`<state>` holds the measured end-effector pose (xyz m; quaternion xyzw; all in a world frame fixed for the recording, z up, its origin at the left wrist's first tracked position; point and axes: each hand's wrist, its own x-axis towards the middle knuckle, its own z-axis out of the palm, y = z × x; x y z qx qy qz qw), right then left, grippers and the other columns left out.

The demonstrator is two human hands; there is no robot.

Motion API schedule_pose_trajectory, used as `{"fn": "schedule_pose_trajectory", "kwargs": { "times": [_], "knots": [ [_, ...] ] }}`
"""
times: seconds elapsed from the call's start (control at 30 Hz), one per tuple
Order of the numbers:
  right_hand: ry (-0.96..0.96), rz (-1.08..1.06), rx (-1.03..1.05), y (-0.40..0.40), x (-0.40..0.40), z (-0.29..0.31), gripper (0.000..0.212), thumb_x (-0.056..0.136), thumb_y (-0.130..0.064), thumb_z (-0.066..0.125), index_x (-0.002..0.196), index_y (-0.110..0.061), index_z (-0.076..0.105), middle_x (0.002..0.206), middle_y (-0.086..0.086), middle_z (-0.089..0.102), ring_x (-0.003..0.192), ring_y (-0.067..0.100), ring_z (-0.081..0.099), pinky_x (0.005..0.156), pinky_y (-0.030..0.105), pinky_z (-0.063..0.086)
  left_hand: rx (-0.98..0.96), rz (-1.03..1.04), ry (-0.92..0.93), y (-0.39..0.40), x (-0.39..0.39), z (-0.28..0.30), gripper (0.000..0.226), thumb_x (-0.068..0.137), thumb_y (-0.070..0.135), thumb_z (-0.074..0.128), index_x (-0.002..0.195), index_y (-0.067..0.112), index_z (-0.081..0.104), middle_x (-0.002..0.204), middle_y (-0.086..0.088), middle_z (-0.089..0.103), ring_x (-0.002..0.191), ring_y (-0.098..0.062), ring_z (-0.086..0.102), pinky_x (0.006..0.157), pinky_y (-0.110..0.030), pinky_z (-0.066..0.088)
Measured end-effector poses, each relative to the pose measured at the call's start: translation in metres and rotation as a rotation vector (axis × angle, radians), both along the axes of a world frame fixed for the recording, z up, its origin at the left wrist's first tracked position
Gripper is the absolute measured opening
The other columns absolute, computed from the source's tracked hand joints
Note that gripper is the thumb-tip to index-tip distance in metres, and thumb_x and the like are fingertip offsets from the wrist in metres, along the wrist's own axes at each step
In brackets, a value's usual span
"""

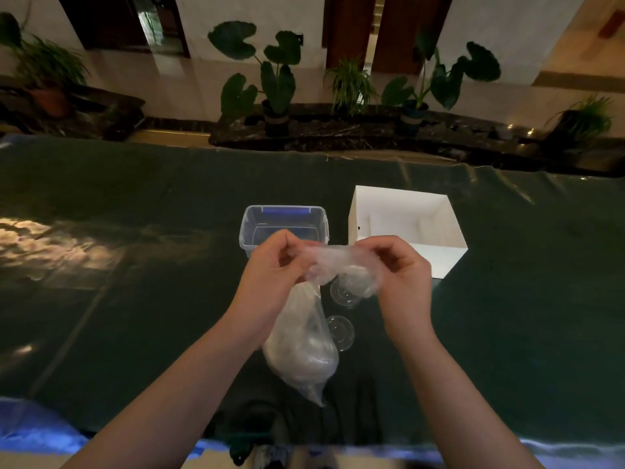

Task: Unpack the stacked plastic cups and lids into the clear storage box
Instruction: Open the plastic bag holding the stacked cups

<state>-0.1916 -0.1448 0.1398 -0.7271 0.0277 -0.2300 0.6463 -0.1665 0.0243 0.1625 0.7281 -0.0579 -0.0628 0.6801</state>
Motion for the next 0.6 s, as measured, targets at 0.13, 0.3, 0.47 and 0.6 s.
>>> {"fn": "schedule_pose_trajectory", "kwargs": {
  "times": [0.13, 0.3, 0.47, 0.6],
  "knots": [
    [0.037, -0.012, 0.063, -0.012, 0.002, 0.003, 0.041, 0.091, 0.006, 0.057, 0.084, -0.03, 0.075, 0.086, -0.01, 0.074, 0.086, 0.008, 0.07, 0.071, 0.018, 0.057, -0.399, -0.101, 0.273, 0.002, 0.002, -0.006, 0.008, 0.095, 0.011, 0.055, 0.09, 0.005, 0.058, 0.095, -0.009, 0.073, 0.095, -0.023, 0.072, 0.073, -0.031, 0.059],
    [0.186, -0.066, 0.045, -0.011, 0.009, 0.002, 0.028, 0.097, -0.005, 0.055, 0.089, -0.027, 0.071, 0.074, -0.014, 0.069, 0.059, 0.006, 0.062, 0.049, 0.021, 0.051, -0.387, -0.12, 0.385, -0.008, 0.007, -0.014, 0.016, 0.095, 0.022, 0.056, 0.105, 0.015, 0.067, 0.106, -0.001, 0.072, 0.096, -0.019, 0.072, 0.072, -0.032, 0.058],
    [0.192, -0.013, 0.258, -0.014, 0.009, 0.005, 0.03, 0.098, -0.006, 0.052, 0.082, -0.024, 0.07, 0.074, -0.013, 0.067, 0.069, 0.003, 0.065, 0.06, 0.021, 0.055, 0.225, -0.229, 0.123, -0.015, 0.01, -0.023, 0.012, 0.083, 0.027, 0.073, 0.093, 0.029, 0.065, 0.096, 0.01, 0.067, 0.083, -0.002, 0.069, 0.062, -0.017, 0.056],
    [0.279, 0.197, 0.621, -0.019, 0.008, 0.009, 0.031, 0.1, -0.023, 0.051, 0.076, -0.018, 0.07, 0.072, -0.003, 0.066, 0.07, 0.01, 0.065, 0.063, 0.022, 0.055, 0.229, -0.136, 0.174, -0.012, 0.015, -0.031, 0.011, 0.089, 0.019, 0.066, 0.094, 0.027, 0.07, 0.097, 0.006, 0.069, 0.088, -0.007, 0.068, 0.076, -0.027, 0.06]
  ]
}}
